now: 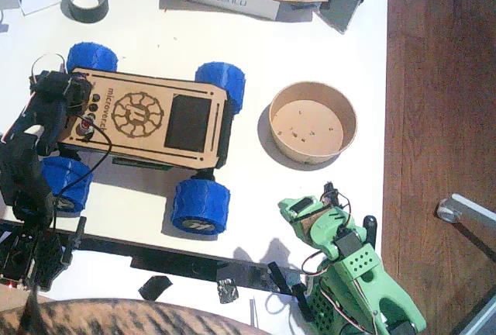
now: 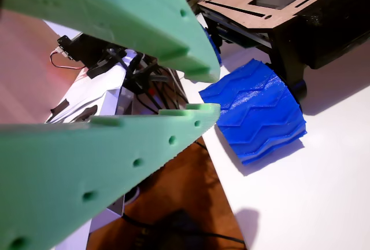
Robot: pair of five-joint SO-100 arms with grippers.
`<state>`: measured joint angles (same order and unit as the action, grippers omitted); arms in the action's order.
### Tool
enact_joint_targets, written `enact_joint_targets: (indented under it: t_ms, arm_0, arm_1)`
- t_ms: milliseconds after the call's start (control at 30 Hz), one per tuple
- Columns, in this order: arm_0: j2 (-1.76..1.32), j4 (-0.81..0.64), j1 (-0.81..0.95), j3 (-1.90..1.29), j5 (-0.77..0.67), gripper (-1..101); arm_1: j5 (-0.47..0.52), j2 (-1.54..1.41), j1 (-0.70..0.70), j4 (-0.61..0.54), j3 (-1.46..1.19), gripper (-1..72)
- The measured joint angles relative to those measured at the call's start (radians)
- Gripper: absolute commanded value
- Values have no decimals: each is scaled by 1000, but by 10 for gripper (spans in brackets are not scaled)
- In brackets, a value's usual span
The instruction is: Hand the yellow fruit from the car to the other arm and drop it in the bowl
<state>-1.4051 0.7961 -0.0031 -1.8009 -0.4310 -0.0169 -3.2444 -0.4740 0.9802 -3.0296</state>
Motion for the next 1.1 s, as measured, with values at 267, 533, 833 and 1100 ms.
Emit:
enact_joint_targets:
  t_ms: [267, 533, 833, 1100]
  arm_0:
    - [0, 0, 0, 0, 0, 1]
    - [-9, 44, 0, 3, 3, 1]
    - [-285, 204, 3, -2, -5, 0]
    - [-649, 49, 58, -313, -163, -1]
  arm_1:
    - [0, 0, 0, 0, 0, 0]
    - [0, 0, -5, 0, 0, 0]
    - [0, 0, -5, 0, 0, 0]
    - [0, 0, -5, 0, 0, 0]
